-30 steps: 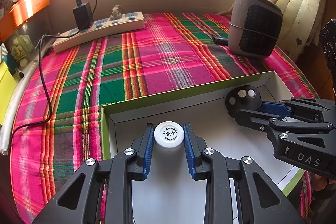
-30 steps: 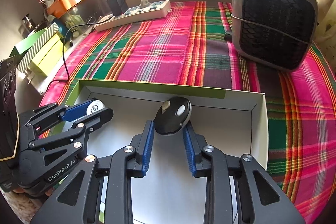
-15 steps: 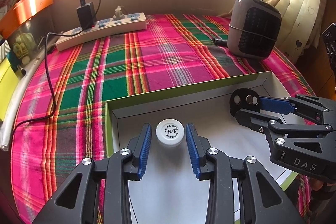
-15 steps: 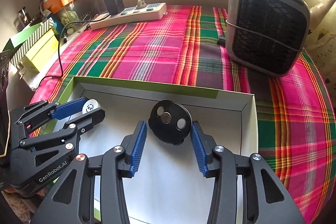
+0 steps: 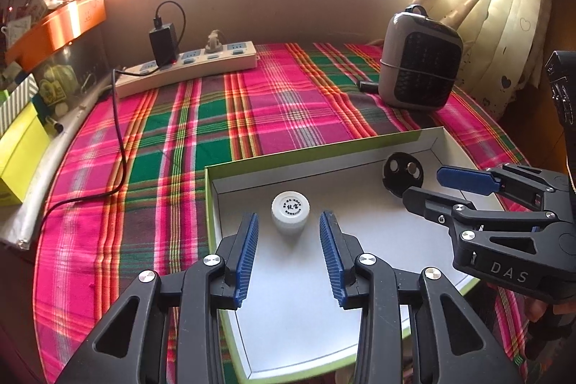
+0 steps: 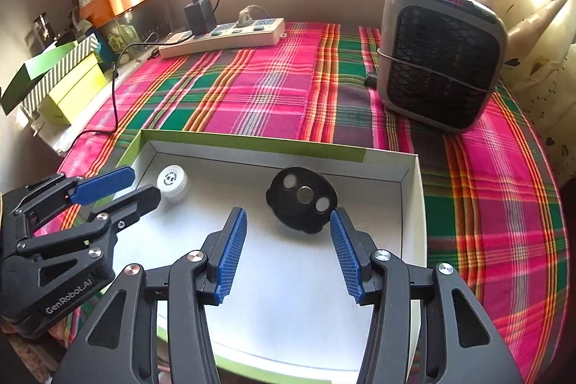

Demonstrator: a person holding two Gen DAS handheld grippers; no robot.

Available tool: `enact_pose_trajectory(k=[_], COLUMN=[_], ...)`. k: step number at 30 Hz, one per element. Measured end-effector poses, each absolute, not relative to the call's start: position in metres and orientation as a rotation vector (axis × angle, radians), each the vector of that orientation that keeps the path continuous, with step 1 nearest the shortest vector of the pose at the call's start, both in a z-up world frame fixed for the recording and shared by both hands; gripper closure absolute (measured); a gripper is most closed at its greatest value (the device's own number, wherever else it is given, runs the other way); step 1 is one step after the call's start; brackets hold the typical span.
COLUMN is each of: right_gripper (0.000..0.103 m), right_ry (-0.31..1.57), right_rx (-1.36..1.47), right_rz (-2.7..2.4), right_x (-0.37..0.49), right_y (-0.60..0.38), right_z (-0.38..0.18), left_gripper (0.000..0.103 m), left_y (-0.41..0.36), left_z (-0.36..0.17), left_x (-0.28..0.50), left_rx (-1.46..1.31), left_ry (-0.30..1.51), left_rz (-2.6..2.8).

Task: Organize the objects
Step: 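Lower the jar and puck into the box and open both grippers, then withdraw both open grippers back toward the remaining objects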

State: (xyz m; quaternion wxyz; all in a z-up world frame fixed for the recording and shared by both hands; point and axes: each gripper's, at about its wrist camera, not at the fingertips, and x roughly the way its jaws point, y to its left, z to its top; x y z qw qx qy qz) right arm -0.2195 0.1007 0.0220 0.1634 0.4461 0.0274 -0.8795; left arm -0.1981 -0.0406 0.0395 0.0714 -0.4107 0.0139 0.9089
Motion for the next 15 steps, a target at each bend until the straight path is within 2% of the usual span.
enact_pose_trajectory(k=[15], right_gripper=[0.053], right_ry=[0.019], right_rx=[1.201], right_rz=[-2.57], right_x=[-0.178], right_y=[0.112], right_z=[0.037], left_gripper=[0.069], left_y=[-0.037], left_z=[0.056], left_x=[-0.153], left_rx=[-1.156], left_ry=[0.085], left_rz=[2.771])
